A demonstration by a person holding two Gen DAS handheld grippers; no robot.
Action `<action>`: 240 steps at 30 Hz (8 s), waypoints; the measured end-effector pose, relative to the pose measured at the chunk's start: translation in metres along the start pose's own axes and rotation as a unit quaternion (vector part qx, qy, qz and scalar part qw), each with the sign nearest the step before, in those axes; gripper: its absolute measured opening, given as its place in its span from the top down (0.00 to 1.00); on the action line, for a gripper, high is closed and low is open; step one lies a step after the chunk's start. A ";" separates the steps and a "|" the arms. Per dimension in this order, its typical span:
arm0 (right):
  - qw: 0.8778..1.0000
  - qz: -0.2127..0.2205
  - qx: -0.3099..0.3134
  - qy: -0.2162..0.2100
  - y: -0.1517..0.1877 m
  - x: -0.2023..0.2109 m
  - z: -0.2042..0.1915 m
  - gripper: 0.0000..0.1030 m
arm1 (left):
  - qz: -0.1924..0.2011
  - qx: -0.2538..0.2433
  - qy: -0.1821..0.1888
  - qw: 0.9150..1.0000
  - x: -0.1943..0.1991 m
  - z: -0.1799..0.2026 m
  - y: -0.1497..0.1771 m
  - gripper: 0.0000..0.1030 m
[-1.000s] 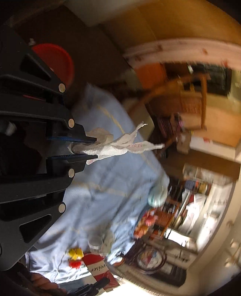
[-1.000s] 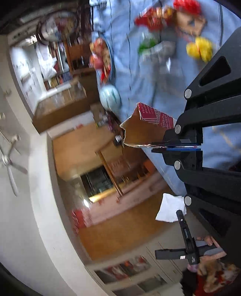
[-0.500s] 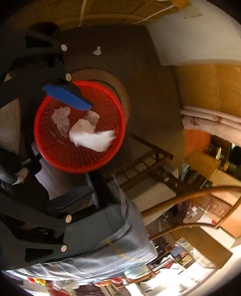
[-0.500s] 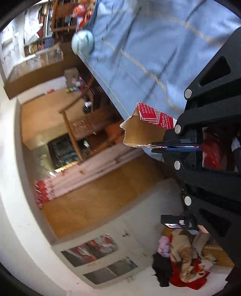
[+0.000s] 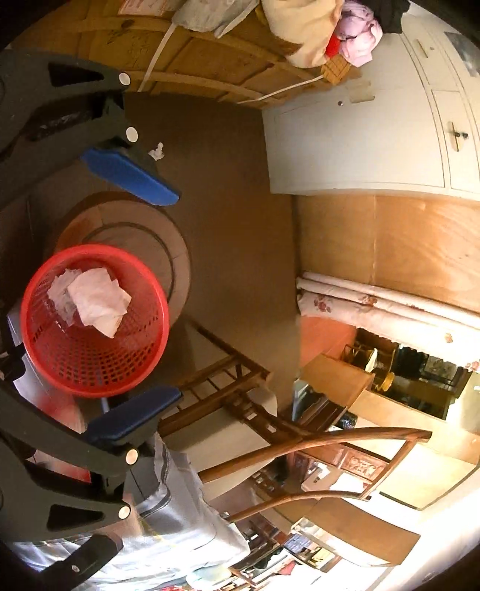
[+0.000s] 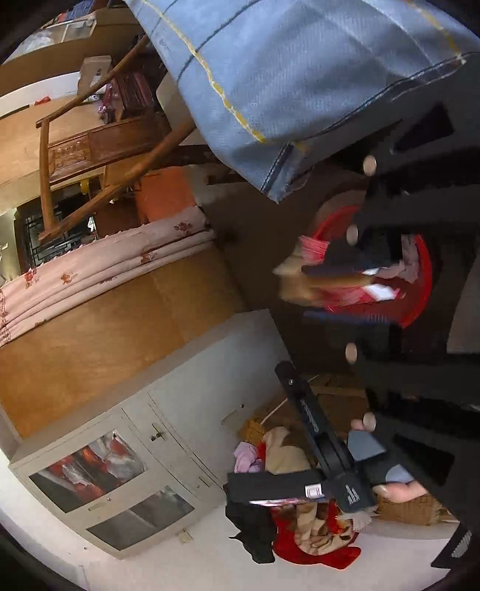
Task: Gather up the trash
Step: 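Drop the tissue and cardboard into the red wastebasket by opening both tools, then return both tools over the table toward the clear plastic cup, then grasp the clear plastic cup with the left tool while the right tool grasps the red yarn, then carry the cup and red yarn to the wastebasket and release them, then move both tools back over the table toward the clear tub and packet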
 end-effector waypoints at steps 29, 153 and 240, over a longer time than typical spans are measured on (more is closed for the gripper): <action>0.925 0.280 -0.173 0.190 0.168 0.289 0.127 0.20 | -0.031 -0.232 0.121 0.965 0.055 0.175 0.102 0.07; 0.802 0.212 -0.418 0.370 0.327 0.399 0.345 0.87 | -0.066 -0.576 0.217 0.785 0.051 0.494 0.273 0.65; 0.950 0.226 -0.142 0.164 0.135 0.243 0.102 0.18 | 0.038 -0.247 0.076 0.965 0.082 0.157 0.099 0.07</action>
Point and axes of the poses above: each gripper's, at about its wrist camera, not at the fingertips, and x roughly against the way its jaws point, z to its right, y to its underside, the point moved 7 cm from there along -x, roughly the way its jaws point, and after that the axes turned 15 degrees about -z, right-handed, at the moved point
